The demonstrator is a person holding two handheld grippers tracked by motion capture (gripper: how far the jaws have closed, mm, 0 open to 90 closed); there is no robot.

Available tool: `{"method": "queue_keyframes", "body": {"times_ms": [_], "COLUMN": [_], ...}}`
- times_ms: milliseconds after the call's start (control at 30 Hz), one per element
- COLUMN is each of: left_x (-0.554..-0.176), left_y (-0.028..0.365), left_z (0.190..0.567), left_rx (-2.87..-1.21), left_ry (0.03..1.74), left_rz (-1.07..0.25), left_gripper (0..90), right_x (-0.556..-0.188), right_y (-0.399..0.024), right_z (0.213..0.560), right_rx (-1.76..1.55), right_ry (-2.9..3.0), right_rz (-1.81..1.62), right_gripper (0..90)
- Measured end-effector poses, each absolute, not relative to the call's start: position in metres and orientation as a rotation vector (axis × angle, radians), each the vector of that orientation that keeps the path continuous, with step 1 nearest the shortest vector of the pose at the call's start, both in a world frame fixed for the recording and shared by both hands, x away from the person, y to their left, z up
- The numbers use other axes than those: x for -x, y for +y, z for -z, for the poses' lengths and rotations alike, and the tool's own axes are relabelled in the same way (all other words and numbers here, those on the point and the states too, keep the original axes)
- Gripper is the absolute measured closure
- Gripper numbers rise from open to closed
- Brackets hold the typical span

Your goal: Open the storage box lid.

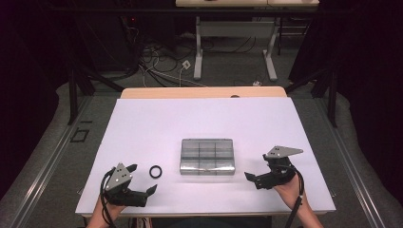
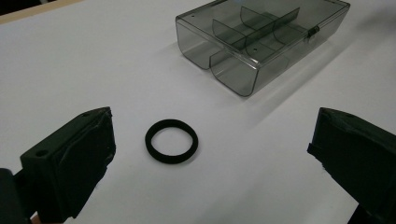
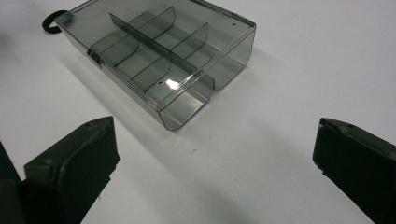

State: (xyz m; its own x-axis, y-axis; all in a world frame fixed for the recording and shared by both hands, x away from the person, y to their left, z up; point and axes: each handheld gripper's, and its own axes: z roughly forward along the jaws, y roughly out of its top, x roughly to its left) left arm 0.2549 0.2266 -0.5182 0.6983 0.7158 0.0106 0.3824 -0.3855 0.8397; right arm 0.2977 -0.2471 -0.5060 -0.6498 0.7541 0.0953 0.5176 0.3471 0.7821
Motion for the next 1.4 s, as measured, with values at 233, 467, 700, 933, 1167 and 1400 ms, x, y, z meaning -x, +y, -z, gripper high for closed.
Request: {"method": "queue_keyframes", "body": {"times_ms": [233,467,700,933,1167,1400], "left_x": [-0.254,-0.254,-0.255,-0.256,-0.259,-0.261], "left_y": [0.216,0.202,0.191,0.177,0.154,0.138], "left_z": [0.52,0.522,0.524,0.524,0.523,0.525], "left_rx": [-2.02,-2.031,-2.042,-2.039,-2.041,-2.045], "left_ry": [0.824,0.801,0.788,0.772,0.745,0.724], "left_rz": [-0.443,-0.387,-0.317,-0.295,-0.269,-0.254], "left_gripper": [0.0,0.0,0.0,0.0,0.0,0.0], "right_x": [-0.3,-0.301,-0.3,-0.302,-0.303,-0.303], "right_y": [-0.248,-0.249,-0.25,-0.249,-0.249,-0.25], "right_z": [0.508,0.509,0.508,0.508,0.508,0.509], "right_rx": [-1.143,-1.131,-1.132,-1.138,-1.135,-1.137], "right_ry": [2.343,2.338,2.33,2.334,2.325,2.325], "right_rz": [-1.19,-1.194,-1.205,-1.193,-1.2,-1.202], "right_gripper": [0.0,0.0,0.0,0.0,0.0,0.0]}}
